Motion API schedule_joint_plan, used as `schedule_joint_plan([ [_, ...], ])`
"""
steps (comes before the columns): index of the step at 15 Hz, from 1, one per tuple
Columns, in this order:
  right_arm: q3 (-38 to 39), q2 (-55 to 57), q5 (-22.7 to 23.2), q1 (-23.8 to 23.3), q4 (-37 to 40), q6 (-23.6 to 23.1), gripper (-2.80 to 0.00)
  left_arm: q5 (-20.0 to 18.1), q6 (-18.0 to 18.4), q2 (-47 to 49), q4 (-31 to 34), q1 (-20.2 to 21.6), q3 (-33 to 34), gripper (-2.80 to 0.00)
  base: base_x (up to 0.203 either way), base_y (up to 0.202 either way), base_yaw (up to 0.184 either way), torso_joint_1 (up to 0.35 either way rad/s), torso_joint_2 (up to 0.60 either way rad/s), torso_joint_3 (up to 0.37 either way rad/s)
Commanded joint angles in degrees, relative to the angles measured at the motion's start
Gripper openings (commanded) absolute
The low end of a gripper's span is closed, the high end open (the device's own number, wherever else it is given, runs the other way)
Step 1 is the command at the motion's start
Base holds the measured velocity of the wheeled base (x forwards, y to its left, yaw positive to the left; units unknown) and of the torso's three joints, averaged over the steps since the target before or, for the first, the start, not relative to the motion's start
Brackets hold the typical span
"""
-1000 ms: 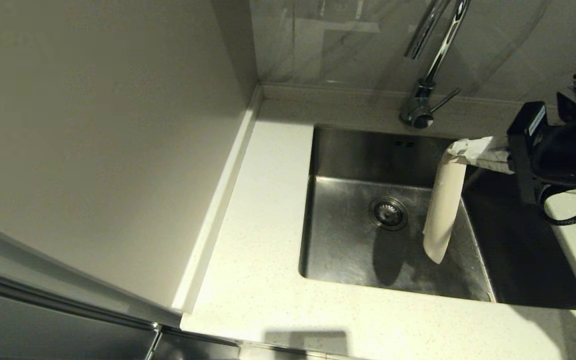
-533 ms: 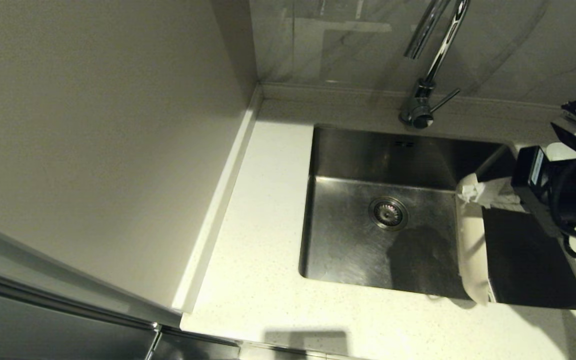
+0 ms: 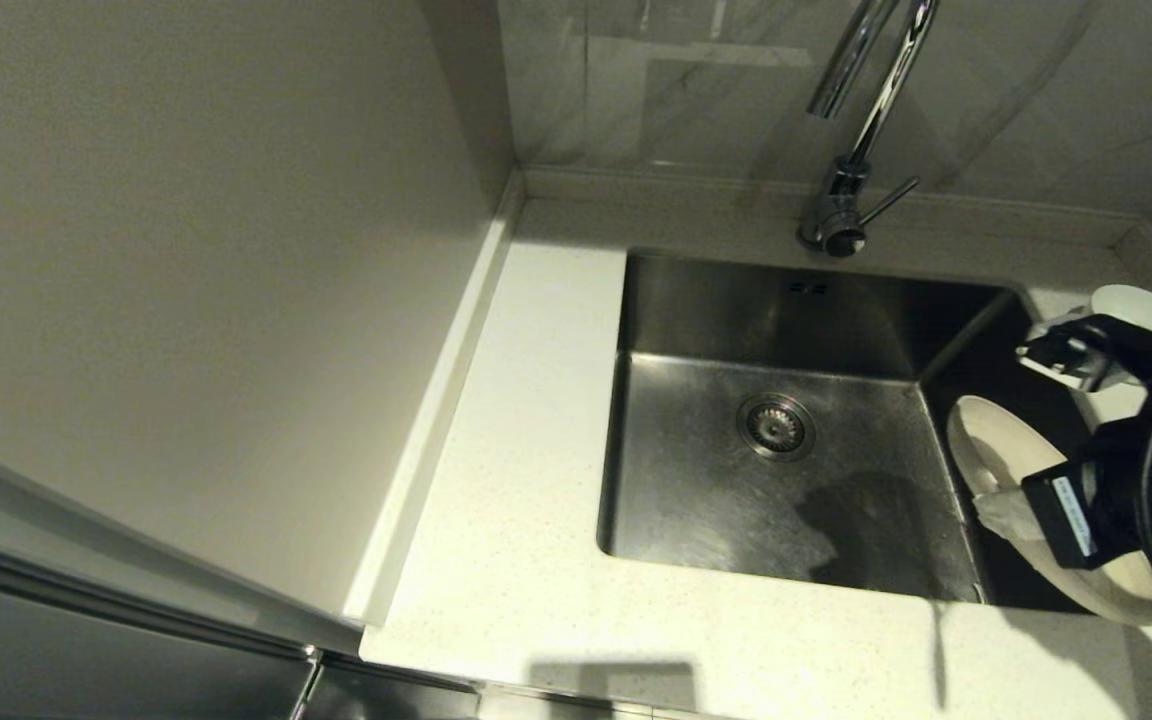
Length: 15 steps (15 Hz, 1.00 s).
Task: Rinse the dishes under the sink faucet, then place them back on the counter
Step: Put a plate into the sink
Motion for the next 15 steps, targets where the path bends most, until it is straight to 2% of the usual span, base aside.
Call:
schedule_joint_plan([
  [1,0.5,6.4,-0.4,0.2,-7.2,-11.3,-2.8,0.0,0.0,-0.2,0.0,0.0,0.0,-2.8,0.0,0.0,0.0,0.0,0.0,0.0],
  [3,-0.1,9.9,-0.4,0.7,-13.9,-21.0,-2.8,0.0,0.0,-0.2,0.0,0.0,0.0,-2.8,0.0,0.0,0.0,0.0,0.0,0.0],
  [6,-4.1,14.5,-0.9,2.1,-16.1,-26.6,-2.8,0.0,0.0,-0.2,0.0,0.0,0.0,-2.8,0.0,0.0,0.0,0.0,0.0,0.0],
  [9,-7.8,22.7,-5.0,2.2,-19.1,-29.0,-2.8,0.0,0.0,-0.2,0.0,0.0,0.0,-2.8,0.0,0.0,0.0,0.0,0.0,0.0],
  [15,-11.7,41.8,-10.4,2.1,-38.1,-34.2,-2.8,0.0,0.0,-0.2,0.0,0.0,0.0,-2.8,0.0,0.0,0.0,0.0,0.0,0.0],
])
